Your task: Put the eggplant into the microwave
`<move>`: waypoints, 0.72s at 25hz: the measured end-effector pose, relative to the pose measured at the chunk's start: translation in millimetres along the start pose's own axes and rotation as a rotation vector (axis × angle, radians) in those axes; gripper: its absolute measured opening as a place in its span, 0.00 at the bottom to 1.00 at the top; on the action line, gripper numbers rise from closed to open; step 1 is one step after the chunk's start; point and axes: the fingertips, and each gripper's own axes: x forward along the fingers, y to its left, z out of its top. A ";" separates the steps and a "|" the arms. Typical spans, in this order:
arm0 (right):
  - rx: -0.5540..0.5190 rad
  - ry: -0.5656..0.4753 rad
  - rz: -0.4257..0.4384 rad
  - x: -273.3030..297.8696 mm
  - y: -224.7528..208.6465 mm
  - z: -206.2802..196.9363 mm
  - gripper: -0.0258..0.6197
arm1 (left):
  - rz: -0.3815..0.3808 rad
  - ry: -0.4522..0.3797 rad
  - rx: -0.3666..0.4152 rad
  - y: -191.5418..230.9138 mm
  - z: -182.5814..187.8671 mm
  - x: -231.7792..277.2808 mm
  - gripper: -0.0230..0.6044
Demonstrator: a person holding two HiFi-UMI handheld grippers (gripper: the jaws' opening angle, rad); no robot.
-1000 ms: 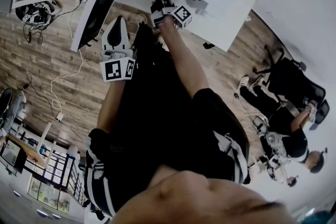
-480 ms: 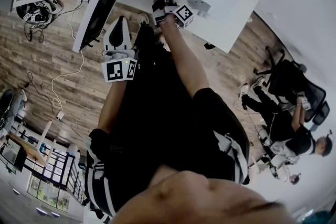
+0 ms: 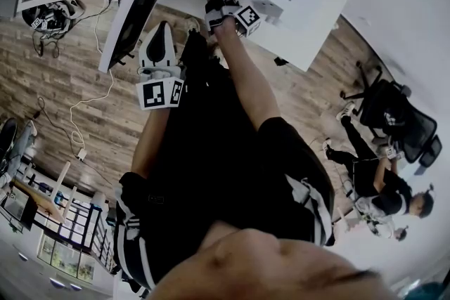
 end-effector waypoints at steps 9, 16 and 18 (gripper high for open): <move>-0.015 -0.016 0.029 -0.9 4.7 3.5 0.10 | -0.019 0.004 -0.004 -4.6 -0.2 1.7 0.09; -0.008 0.003 0.039 -4.1 5.0 1.8 0.23 | -0.028 0.005 -0.005 -8.0 -1.4 0.0 0.09; -0.019 0.010 0.048 -4.7 6.2 1.2 0.23 | -0.029 0.007 -0.005 -9.8 -2.2 -0.6 0.09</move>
